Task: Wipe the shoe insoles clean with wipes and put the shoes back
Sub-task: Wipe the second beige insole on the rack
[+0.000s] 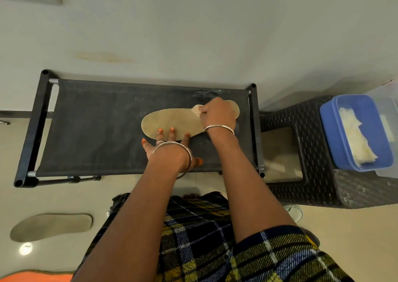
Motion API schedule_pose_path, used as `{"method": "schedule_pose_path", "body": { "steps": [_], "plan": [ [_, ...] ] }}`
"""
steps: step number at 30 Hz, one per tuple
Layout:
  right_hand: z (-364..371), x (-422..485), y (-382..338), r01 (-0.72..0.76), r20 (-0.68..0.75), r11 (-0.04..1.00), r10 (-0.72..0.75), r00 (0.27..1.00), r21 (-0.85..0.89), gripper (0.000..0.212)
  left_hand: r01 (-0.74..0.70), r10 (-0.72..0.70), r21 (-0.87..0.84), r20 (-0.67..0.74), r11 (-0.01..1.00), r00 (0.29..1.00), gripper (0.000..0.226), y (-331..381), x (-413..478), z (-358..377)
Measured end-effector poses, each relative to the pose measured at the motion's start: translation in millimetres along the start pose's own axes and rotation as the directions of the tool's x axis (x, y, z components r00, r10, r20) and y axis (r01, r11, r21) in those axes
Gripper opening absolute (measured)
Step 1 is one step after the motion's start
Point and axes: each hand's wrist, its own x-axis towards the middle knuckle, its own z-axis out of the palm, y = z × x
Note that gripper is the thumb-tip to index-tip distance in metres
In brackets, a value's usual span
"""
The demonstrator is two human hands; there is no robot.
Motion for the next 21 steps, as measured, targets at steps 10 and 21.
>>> {"method": "schedule_pose_path", "body": {
  "steps": [10, 21],
  "plan": [
    [-8, 3, 10, -0.044, -0.066, 0.999, 0.043, 0.997, -0.014, 0.026, -0.007, 0.007, -0.005, -0.003, 1.000, 1.000, 0.086, -2, 1, -1],
    [0, -1, -8, 0.184, 0.137, 0.983, -0.185, 0.973, 0.019, 0.021, -0.010, 0.010, -0.010, -0.001, 1.000, 1.000, 0.085, -5, 3, 2]
  ]
}}
